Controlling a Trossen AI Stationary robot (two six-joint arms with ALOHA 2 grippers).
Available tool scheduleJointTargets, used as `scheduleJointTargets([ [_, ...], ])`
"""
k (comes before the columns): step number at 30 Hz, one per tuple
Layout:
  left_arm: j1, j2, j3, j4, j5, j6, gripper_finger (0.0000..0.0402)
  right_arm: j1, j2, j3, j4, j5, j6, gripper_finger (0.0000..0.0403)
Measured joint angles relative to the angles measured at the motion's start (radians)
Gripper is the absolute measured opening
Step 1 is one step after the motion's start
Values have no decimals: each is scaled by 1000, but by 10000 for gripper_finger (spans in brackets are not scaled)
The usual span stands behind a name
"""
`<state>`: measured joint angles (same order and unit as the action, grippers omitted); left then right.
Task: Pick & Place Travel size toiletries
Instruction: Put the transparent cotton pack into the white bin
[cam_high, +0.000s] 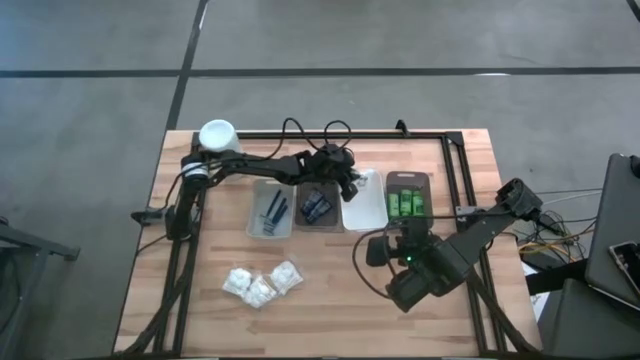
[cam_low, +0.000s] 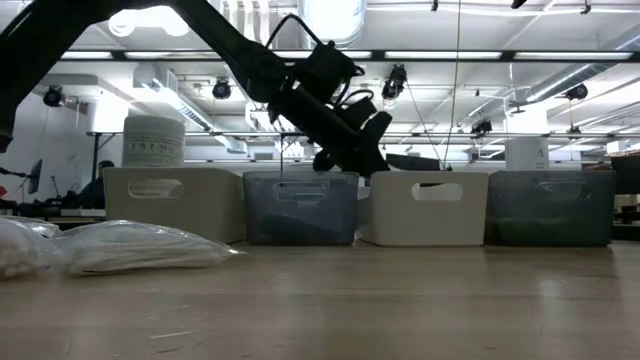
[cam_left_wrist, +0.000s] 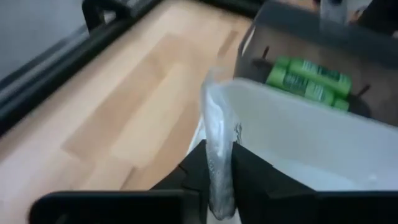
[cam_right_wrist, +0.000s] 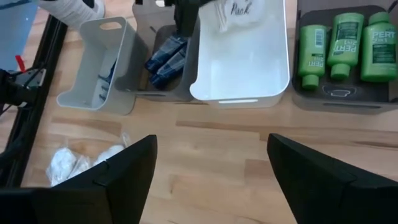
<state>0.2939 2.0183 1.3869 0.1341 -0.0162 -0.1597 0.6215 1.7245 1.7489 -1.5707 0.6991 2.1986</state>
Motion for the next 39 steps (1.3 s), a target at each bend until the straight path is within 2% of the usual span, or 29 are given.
scheduleJointTargets([
  [9,-1,-16,-1,-109,-2,6,163,-13,-2,-3,0,12,-9,322],
  [15,-1,-89,-2,-200,-6,66,206,-22,-2,-3,-1,12,-19,334],
  [19,-7,-208,-2,-363,24,103,217,-25,-2,-3,1,11,-32,341],
  [23,-49,-387,-22,-569,156,228,215,-29,-2,-3,5,10,-47,342],
  [28,-145,-622,-156,-807,174,243,214,-50,-2,-3,17,7,-87,330],
  [32,-198,-780,-316,-931,177,39,213,-73,-2,-3,46,7,-135,323],
  [36,-251,-914,-536,-872,275,-136,213,-98,-1,-3,106,1,-200,327],
  [39,-320,-979,-695,-783,335,-153,211,-119,9,-3,167,-6,-258,336],
])
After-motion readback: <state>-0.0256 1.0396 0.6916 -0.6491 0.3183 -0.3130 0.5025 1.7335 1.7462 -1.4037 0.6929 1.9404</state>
